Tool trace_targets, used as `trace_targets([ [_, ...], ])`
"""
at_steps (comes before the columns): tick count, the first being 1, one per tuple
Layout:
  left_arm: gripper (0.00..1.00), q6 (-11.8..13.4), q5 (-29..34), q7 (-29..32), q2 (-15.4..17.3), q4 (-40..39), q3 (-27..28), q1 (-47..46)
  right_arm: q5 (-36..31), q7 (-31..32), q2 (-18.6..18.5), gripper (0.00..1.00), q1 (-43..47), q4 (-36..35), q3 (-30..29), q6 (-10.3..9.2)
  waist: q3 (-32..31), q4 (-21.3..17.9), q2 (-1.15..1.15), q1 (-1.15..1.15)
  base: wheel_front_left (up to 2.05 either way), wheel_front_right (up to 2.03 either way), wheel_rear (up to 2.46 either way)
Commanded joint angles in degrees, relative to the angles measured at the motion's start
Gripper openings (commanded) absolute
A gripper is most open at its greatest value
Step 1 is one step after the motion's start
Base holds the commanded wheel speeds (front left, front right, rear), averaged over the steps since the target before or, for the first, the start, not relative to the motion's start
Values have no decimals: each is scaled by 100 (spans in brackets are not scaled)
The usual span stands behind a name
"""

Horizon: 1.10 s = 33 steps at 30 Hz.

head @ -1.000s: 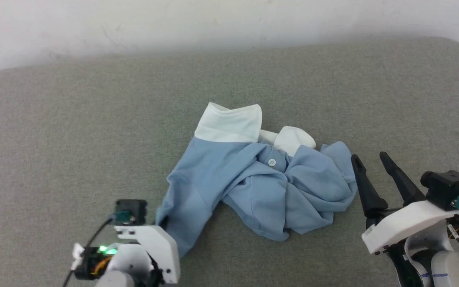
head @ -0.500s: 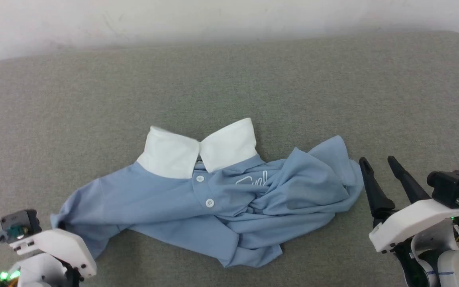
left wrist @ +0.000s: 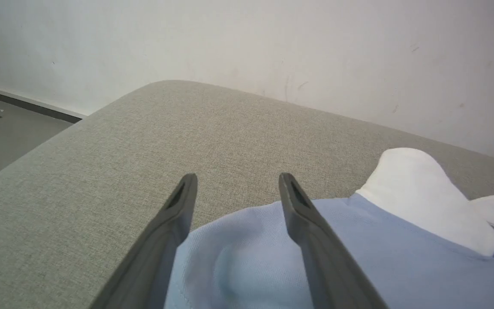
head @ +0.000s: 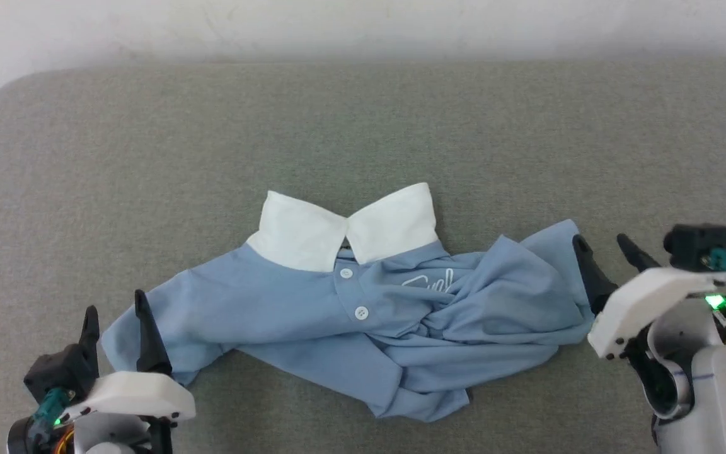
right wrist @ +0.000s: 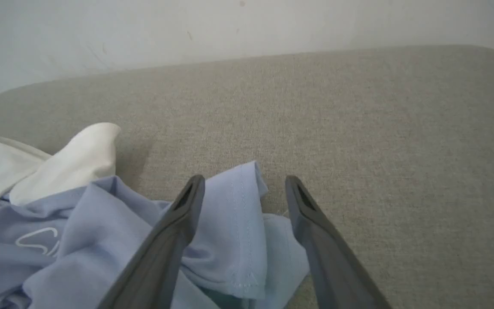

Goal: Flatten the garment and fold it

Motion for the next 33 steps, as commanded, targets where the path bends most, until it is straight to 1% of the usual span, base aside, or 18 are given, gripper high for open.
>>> trace_targets([
  [1,100,-40,89,-179,-24,60,-46,-150,-36,260,11,100,-171,249,-50,-5,32,106,0,0,0,0,0],
  [5,100,-97,145,-417,-65,238,-195,-312,-156,1131,11,100,-654,962,-202,-5,72,274,0,0,0,0,0],
  [9,100,-151,157,-497,-92,377,-310,-406,-99,1827,11,100,-1003,1441,-181,-5,122,424,0,0,0,0,0],
  [10,100,-162,157,-510,-97,404,-332,-420,-61,1976,11,56,-1076,1527,-150,-5,131,453,0,0,0,0,0],
  [12,100,-171,146,-529,-107,453,-356,-433,-52,2134,12,0,-1222,1603,-95,-5,150,501,0,0,0,0,0],
  [14,100,-173,136,-542,-112,490,-369,-443,-54,2172,12,0,-1387,1597,-63,-5,168,528,0,0,0,0,0],
  [17,100,-183,119,-554,-114,535,-382,-458,-183,1969,-20,0,-1694,1529,-151,-5,192,549,0,0,0,0,0],
  [22,100,-200,107,-567,-105,575,-413,-514,-520,1260,-307,0,-2316,1545,-452,-5,246,570,0,0,0,0,0],
  [25,100,-220,105,-571,-109,588,-464,-555,-782,812,-542,0,-2613,1735,-761,-5,278,590,0,0,0,0,0],
  [28,100,-247,98,-573,-116,605,-526,-588,-1044,519,-754,0,-2775,2078,-1211,-5,312,618,0,0,0,0,0],
  [32,100,-275,86,-569,-119,645,-591,-624,-1365,475,-857,0,-2699,2550,-1920,-5,343,665,0,0,0,0,0],
  [33,100,-275,86,-569,-119,645,-591,-624,-1365,475,-857,0,-2699,2550,-1920,-5,343,665,0,0,0,0,0],
])
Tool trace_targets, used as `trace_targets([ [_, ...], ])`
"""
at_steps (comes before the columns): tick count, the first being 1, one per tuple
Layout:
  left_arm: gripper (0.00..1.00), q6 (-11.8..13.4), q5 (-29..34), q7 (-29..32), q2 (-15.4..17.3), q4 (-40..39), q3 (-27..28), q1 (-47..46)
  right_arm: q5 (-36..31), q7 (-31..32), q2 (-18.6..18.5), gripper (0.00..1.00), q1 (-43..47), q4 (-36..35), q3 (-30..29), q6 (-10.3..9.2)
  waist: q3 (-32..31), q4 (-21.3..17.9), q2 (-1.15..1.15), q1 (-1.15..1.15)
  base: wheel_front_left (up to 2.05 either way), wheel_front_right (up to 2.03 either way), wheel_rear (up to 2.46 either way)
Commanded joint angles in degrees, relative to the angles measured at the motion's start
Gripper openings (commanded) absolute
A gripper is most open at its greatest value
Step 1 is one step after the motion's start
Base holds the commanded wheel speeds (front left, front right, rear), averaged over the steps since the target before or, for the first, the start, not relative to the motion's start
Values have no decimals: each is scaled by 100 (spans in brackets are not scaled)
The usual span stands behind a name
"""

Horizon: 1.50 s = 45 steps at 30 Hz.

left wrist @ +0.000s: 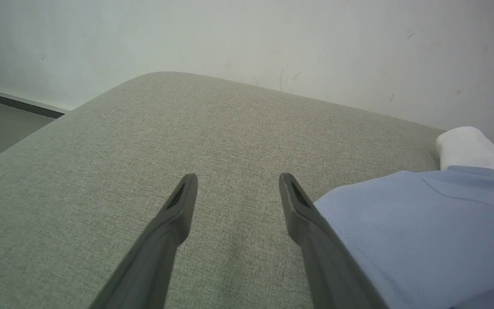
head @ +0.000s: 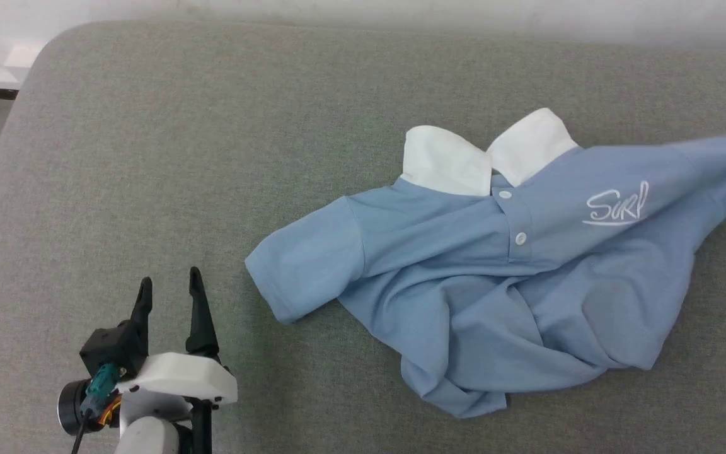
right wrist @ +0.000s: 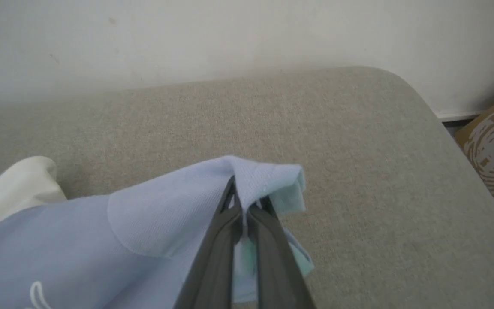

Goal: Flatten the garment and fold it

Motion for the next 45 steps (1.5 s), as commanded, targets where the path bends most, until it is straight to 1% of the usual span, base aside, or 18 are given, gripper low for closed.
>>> trace_targets([
  [1,100,-28,-35,-30,8,21,-7,-81,-54,22,-1,0,83,59,-68,-5,8,11,0,0,0,0,0],
  [4,100,-43,-45,8,32,47,-34,-75,-212,310,71,0,340,302,-438,-5,3,1,0,0,0,0,0],
  [7,100,-48,-45,73,79,41,-52,-52,-261,684,206,0,635,382,-603,-5,-51,-69,0,0,0,0,0],
  [9,100,-63,-45,144,132,14,-62,-27,-253,899,305,0,846,301,-582,-5,-102,-143,0,0,0,0,0],
  [13,100,-143,-88,419,270,-88,-83,15,-13,1310,511,0,1259,-19,-445,-5,-200,-341,0,0,0,0,0],
  [14,100,-187,-104,523,321,-127,-97,9,78,1373,557,14,1344,-150,-387,-5,-215,-398,0,0,0,0,0],
  [15,100,-247,-112,646,386,-170,-125,-5,173,1400,598,43,1428,-307,-318,-5,-224,-447,0,0,0,0,0],
  [16,100,-329,-128,788,460,-223,-161,-23,259,1411,635,100,1511,-475,-263,-5,-230,-500,0,0,0,0,0],
  [20,100,-720,-282,1576,850,-467,-252,-203,576,1352,760,100,1864,-1154,-13,-5,-203,-695,0,0,0,0,0],
  [23,100,-986,-394,2319,1248,-653,-293,-397,823,1046,818,100,2145,-1672,191,-5,-167,-832,0,0,0,0,0],
  [28,100,-1226,-732,3591,1875,-784,-300,-730,1152,433,859,100,2592,-2286,637,-5,-61,-1110,0,0,0,0,0],
  [32,100,-1338,-1144,4593,2305,-728,-436,-927,1437,134,864,100,2782,-2551,951,-5,52,-1350,0,0,0,0,0],
  [34,100,-1364,-1379,5112,2481,-688,-524,-1036,1526,44,864,100,2807,-2660,1060,-5,103,-1451,0,0,0,0,0],
  [37,100,-1376,-1685,5808,2643,-621,-607,-1207,1597,-15,865,100,2781,-2771,1168,-5,180,-1592,0,0,0,0,0],
  [38,100,-1352,-1827,6224,2692,-557,-639,-1296,1620,-27,865,100,2746,-2802,1226,-5,222,-1670,0,0,0,0,0],
  [39,100,-1323,-1852,6431,2726,-531,-670,-1325,1631,-33,865,100,2725,-2805,1254,-5,244,-1706,0,0,0,0,0],
  [42,100,-1189,-1907,6905,2781,-490,-727,-1361,1670,-58,865,100,2674,-2804,1330,-5,306,-1801,0,0,0,0,0],
  [45,100,-991,-1896,7200,2810,-464,-741,-1328,1716,-89,866,100,2626,-2788,1393,-5,365,-1871,0,0,0,0,0],
])
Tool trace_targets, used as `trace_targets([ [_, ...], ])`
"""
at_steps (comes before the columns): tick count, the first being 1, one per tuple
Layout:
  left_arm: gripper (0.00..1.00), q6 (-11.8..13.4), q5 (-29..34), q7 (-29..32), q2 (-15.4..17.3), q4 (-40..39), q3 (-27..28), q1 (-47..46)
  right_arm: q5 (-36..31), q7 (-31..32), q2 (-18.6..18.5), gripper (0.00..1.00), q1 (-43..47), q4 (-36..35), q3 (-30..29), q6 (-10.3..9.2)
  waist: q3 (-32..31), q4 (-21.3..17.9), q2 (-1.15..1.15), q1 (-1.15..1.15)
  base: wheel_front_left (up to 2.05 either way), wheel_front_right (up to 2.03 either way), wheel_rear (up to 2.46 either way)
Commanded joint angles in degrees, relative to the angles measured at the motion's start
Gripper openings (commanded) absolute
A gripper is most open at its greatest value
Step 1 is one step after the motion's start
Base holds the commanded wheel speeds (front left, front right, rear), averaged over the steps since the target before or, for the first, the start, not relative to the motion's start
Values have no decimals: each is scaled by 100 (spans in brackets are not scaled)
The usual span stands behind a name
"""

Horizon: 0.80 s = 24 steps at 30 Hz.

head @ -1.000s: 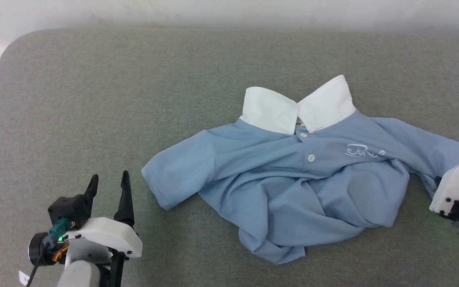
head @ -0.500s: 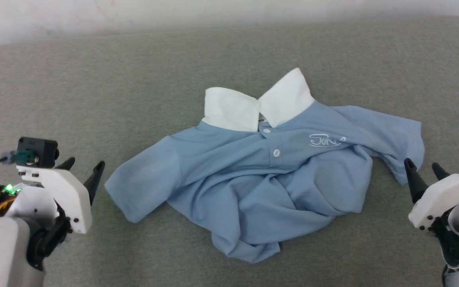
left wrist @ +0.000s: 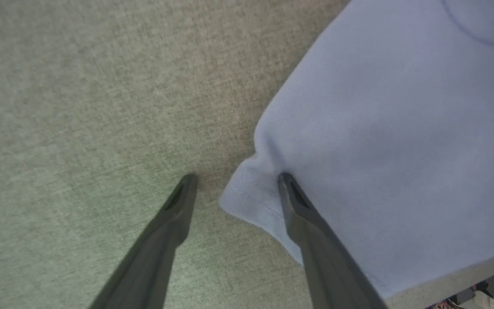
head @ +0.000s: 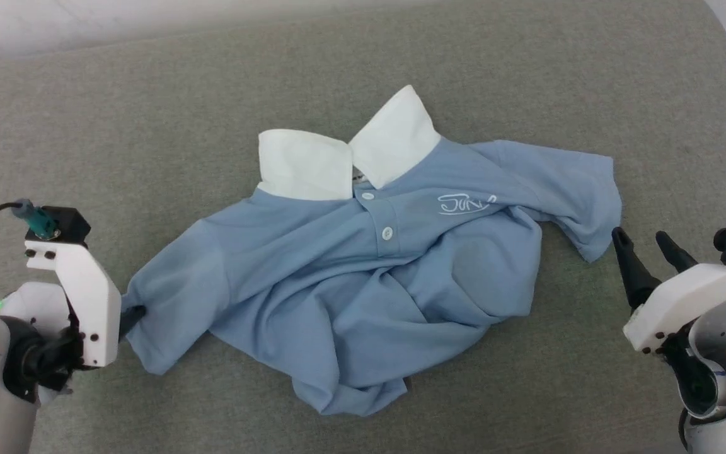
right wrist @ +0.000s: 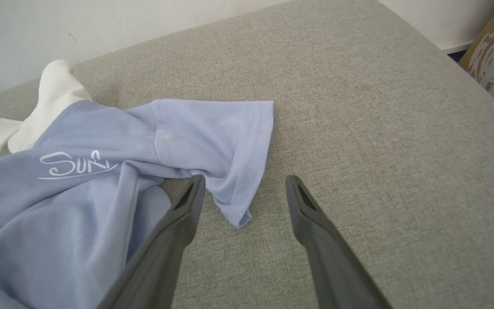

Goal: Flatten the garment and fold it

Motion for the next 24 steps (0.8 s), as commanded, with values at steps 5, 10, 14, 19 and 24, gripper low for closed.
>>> trace_targets([
  [5,100,195,-45,219,-9,57,-31,100,96,-61,15,100,-149,-21,91,-5,152,-129,0,0,0,0,0],
  [10,0,172,-182,466,-99,-48,-169,267,-151,-10,16,100,-253,-101,153,-5,157,-66,0,0,0,0,0],
  [14,0,120,-235,446,-138,-198,-220,326,-533,-196,-131,100,-581,-21,225,-5,156,42,0,0,0,0,0],
  [19,0,50,-204,301,-171,-389,-289,261,-825,-526,-513,100,-1289,674,167,-5,201,267,0,0,0,0,0],
  [24,0,-4,-174,181,-265,-580,-394,83,-845,-365,-593,100,-2086,1846,-325,-5,327,575,0,0,0,0,0],
])
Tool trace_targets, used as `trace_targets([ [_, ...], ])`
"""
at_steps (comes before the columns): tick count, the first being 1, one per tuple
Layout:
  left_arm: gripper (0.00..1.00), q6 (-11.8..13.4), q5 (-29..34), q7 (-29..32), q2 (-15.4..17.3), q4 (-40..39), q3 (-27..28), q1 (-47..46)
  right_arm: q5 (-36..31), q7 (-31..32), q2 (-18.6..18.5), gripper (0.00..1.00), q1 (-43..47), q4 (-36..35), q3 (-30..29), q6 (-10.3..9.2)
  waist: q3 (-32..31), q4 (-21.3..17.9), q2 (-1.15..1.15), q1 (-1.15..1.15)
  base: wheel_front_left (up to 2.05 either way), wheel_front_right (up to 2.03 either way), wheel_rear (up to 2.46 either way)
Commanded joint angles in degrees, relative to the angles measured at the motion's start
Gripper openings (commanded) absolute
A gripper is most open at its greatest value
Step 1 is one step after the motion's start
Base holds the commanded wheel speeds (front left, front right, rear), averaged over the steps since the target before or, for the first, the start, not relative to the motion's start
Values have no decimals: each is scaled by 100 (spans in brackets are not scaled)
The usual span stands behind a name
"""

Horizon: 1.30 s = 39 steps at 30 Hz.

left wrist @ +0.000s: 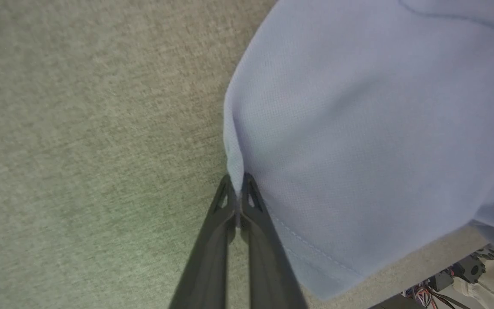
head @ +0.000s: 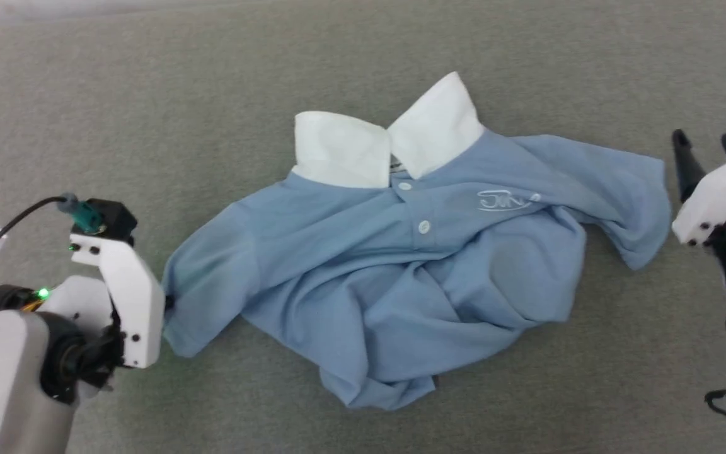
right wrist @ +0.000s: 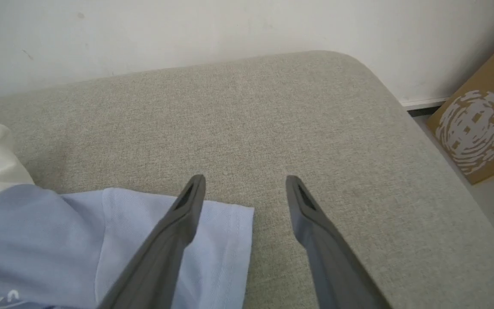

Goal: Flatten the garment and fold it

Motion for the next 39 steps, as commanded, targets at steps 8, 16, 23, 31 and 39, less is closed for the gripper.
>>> trace_targets([
  [8,0,-152,60,-169,-268,-41,-312,-224,-523,1014,4,100,-927,1482,-1074,-5,302,610,0,0,0,0,0],
  [16,0,-199,56,-312,-315,50,-387,-345,-1233,2209,128,48,-1269,1969,-1720,-5,344,725,0,0,0,0,0],
  [23,0,-308,206,-652,-79,46,-445,-428,-1315,2701,180,0,-1416,1708,-1307,-5,239,624,0,0,0,0,0],
  [31,0,-417,635,-1901,434,154,-431,-1349,-1044,2458,-77,0,-1819,1044,-539,-5,233,526,0,0,0,0,0],
  [39,0,-291,1398,-2936,730,726,-219,-2995,-1009,1868,-444,0,-2874,476,193,-5,552,422,0,0,0,0,0],
])
